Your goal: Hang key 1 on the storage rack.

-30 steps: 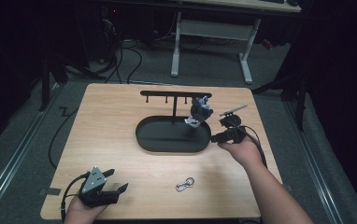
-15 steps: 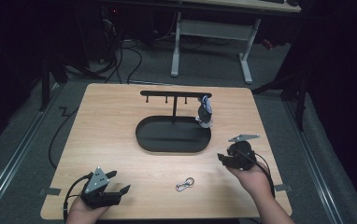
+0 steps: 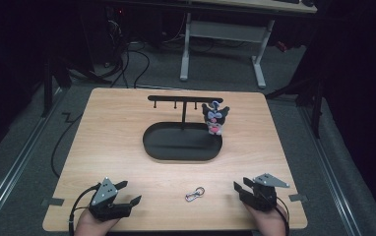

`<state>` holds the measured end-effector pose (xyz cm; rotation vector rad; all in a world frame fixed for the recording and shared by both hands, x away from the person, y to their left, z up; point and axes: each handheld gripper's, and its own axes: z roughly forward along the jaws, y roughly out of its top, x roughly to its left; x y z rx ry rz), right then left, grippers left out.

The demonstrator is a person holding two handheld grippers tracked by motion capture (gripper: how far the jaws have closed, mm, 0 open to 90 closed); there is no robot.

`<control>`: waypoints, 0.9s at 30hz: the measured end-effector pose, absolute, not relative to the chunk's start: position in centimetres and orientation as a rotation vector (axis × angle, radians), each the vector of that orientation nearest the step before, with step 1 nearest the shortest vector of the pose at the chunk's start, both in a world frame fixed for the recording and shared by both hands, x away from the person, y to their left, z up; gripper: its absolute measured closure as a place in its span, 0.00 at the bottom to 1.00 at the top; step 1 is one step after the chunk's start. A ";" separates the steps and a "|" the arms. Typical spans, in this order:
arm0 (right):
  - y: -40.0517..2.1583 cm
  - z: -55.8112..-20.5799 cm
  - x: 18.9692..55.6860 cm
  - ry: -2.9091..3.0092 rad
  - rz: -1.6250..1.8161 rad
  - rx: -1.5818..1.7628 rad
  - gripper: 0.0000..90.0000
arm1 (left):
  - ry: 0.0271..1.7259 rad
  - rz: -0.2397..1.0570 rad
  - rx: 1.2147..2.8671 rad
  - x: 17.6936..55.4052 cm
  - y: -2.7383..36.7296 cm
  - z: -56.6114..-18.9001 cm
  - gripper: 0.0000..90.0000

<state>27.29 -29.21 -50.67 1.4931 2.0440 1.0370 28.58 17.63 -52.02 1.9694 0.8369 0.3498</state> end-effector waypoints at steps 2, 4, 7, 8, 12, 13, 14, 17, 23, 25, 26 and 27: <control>-29.6 -50.5 26.9 2.040 1.058 1.497 0.61 | 0.853 0.321 1.963 28.6 17.2 -52.0 0.31; -30.1 -50.2 26.7 2.014 1.064 1.481 0.63 | 0.868 0.287 1.953 28.6 16.5 -52.0 0.35; -30.4 -50.3 26.9 2.008 1.148 1.516 0.66 | 0.868 0.258 1.972 28.6 15.0 -51.8 0.49; -30.3 -50.3 27.0 2.017 1.163 1.511 0.66 | 0.860 0.241 1.983 28.6 14.4 -51.7 0.55; -29.7 -50.5 27.1 2.061 1.152 1.470 0.67 | 0.794 0.231 2.068 28.2 10.7 -51.7 0.81; -29.6 -50.5 27.1 2.070 1.154 1.464 0.67 | 0.786 0.219 2.076 28.2 9.7 -51.8 0.86; -29.6 -50.5 27.1 2.073 1.159 1.464 0.67 | 0.776 0.231 2.098 28.2 8.7 -51.9 0.89; -29.6 -50.4 27.2 2.080 1.175 1.458 0.67 | 0.768 0.234 2.163 28.7 5.9 -52.5 0.95; -30.1 -50.4 27.0 2.081 1.187 1.475 0.66 | 0.780 0.225 2.180 29.7 2.8 -52.9 0.95; -30.3 -50.4 27.0 2.079 1.193 1.477 0.66 | 0.769 0.231 2.185 29.8 1.9 -52.9 0.95; -30.5 -50.4 27.0 2.077 1.196 1.480 0.66 | 0.765 0.227 2.186 29.8 1.4 -52.9 0.95; -30.6 -50.4 27.0 2.075 1.201 1.485 0.66 | 0.765 0.224 2.183 29.8 1.0 -52.9 0.95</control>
